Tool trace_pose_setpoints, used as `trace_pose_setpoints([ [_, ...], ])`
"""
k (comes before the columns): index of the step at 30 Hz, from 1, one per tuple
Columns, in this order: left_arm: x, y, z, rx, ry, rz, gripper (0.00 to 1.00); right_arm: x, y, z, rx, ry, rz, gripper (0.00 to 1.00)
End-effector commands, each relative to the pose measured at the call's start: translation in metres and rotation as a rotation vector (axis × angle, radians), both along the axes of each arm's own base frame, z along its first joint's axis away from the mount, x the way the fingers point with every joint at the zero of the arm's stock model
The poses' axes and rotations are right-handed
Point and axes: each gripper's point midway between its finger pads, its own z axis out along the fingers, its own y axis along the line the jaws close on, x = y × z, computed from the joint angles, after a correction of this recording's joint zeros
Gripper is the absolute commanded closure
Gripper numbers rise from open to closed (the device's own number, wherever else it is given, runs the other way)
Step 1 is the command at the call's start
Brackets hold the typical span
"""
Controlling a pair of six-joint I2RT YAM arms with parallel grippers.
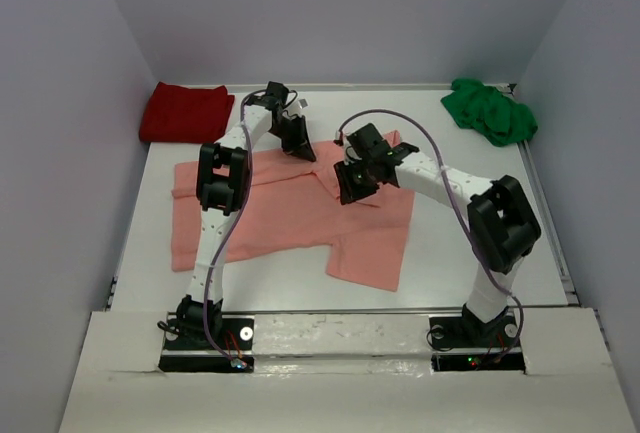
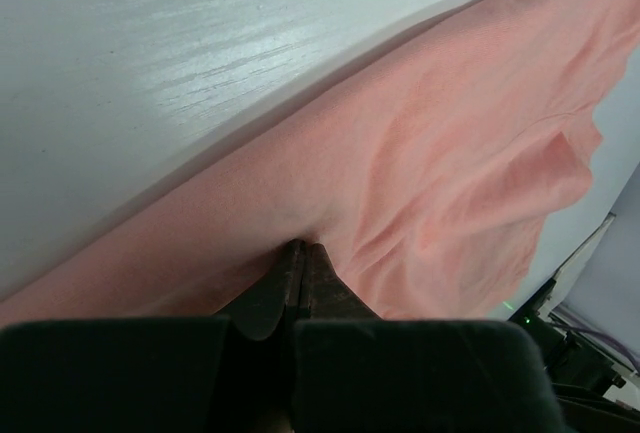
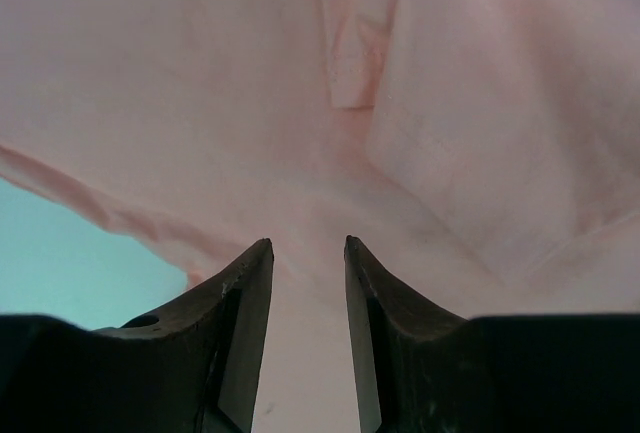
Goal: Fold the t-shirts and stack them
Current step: Fold the flattened tshirt in 1/3 of the way
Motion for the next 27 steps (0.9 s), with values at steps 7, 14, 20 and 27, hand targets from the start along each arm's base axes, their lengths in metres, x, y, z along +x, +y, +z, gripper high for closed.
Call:
trace_pose_setpoints([
  [7,-0.001,0.049,-0.051,0.199,0.047,0.043,0.96,0.035,0.034,-0.011,-0.376,-0.406,0.239,0.54],
  [14,0.001,0.048,-0.05,0.191,0.044,0.046,0.96,0.05,0.05,-0.017,-0.508,-0.496,0.243,0.55],
  [20,-0.002,0.046,-0.052,0.188,0.048,0.035,0.96,0.069,0.049,-0.02,-0.593,-0.54,0.23,0.56],
  [27,-0.002,0.042,-0.053,0.179,0.051,0.031,0.96,0.072,0.052,-0.034,-0.611,-0.521,0.232,0.56],
])
